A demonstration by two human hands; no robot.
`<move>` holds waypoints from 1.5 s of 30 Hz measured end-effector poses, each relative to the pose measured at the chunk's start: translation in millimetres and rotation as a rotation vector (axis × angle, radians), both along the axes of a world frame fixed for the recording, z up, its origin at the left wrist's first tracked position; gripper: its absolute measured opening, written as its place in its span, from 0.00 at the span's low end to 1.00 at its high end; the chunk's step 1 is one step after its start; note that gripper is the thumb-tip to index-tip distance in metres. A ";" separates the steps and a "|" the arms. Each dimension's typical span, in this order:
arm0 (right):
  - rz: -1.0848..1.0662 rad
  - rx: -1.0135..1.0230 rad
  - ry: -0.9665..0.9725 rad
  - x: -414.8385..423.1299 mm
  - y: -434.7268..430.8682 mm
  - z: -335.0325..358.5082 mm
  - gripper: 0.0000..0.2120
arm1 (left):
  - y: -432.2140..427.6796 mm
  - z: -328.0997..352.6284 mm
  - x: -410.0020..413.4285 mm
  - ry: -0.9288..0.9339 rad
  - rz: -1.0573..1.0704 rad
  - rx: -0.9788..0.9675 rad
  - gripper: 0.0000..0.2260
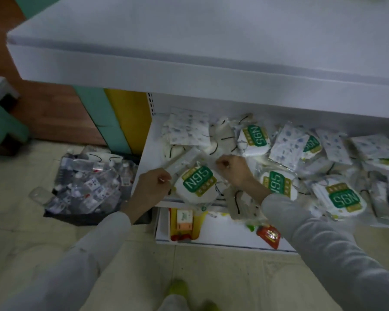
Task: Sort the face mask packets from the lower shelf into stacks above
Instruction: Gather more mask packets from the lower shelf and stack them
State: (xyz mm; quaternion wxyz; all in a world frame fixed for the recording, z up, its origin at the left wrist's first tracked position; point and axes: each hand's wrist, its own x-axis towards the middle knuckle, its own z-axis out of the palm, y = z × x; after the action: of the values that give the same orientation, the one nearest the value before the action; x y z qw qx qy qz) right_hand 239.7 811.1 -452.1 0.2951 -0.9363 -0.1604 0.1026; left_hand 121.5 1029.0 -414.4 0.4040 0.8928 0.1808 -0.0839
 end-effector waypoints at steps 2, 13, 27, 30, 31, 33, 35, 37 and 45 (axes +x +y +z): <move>-0.113 0.015 0.006 36.2 23.1 -3.1 0.13 | 8.2 -4.9 13.5 -0.018 0.037 -0.004 0.08; -0.515 0.114 0.242 140.4 92.7 -46.6 0.25 | 35.1 -35.9 37.0 -0.142 0.028 -0.089 0.09; -0.514 0.168 0.237 125.0 60.4 -28.0 0.22 | 34.1 -47.5 51.2 -0.065 0.153 -0.277 0.10; -0.595 0.216 0.303 107.3 45.7 -19.6 0.23 | 24.9 -51.5 60.3 -0.015 0.305 -0.394 0.05; -0.624 0.294 0.363 100.3 41.7 -18.0 0.22 | 21.5 -52.0 62.8 -0.012 0.374 -0.467 0.04; -0.628 0.460 0.497 83.5 34.1 -13.9 0.18 | 17.3 -53.6 66.7 -0.001 0.474 -0.589 0.10; -0.604 0.603 0.594 67.2 28.0 -11.5 0.12 | 13.2 -52.6 71.8 0.043 0.523 -0.703 0.17; -0.587 0.731 0.640 52.2 23.3 -7.1 0.08 | 7.9 -50.7 76.3 0.079 0.517 -0.797 0.15; -0.445 1.063 0.661 23.9 -6.2 16.7 0.13 | -16.9 -31.2 76.6 -0.031 0.400 -1.043 0.09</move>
State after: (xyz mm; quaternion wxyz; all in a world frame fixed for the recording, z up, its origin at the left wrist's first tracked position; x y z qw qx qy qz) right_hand 263.6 804.9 -435.4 0.7646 -0.5934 0.1070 0.2277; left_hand 198.1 1012.1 -445.6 0.8030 0.5239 0.2752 -0.0709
